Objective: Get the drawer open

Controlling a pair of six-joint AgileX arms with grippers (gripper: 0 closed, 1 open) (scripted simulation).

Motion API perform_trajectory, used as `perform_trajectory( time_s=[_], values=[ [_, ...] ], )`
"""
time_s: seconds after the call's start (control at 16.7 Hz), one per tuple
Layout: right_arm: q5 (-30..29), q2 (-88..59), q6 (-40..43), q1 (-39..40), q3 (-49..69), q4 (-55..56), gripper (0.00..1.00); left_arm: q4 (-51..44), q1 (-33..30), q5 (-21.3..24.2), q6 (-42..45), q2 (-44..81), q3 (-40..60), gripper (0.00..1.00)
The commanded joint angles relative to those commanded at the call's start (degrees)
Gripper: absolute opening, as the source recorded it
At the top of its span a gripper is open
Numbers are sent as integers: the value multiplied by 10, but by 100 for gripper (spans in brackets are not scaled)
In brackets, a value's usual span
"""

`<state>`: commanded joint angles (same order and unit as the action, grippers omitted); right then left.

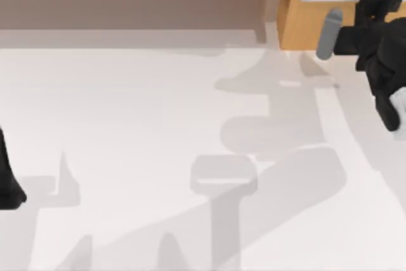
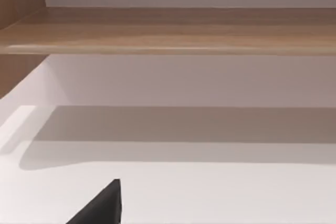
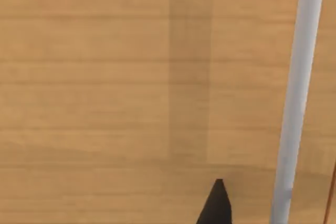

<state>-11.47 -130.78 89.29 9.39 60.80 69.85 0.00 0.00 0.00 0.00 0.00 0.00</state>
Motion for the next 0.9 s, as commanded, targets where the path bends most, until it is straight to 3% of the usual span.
perform_trajectory(
  time_s=[0.18,0.24,0.9],
  values=[
    [0,0,0,0,0,0,2,0,0,0,0,0,0,100],
    [0,0,0,0,0,0,0,0,0,0,0,0,0,100],
    [-4,13,-2,5,-23,14,0,0,0,0,0,0,0,100]
  ],
)
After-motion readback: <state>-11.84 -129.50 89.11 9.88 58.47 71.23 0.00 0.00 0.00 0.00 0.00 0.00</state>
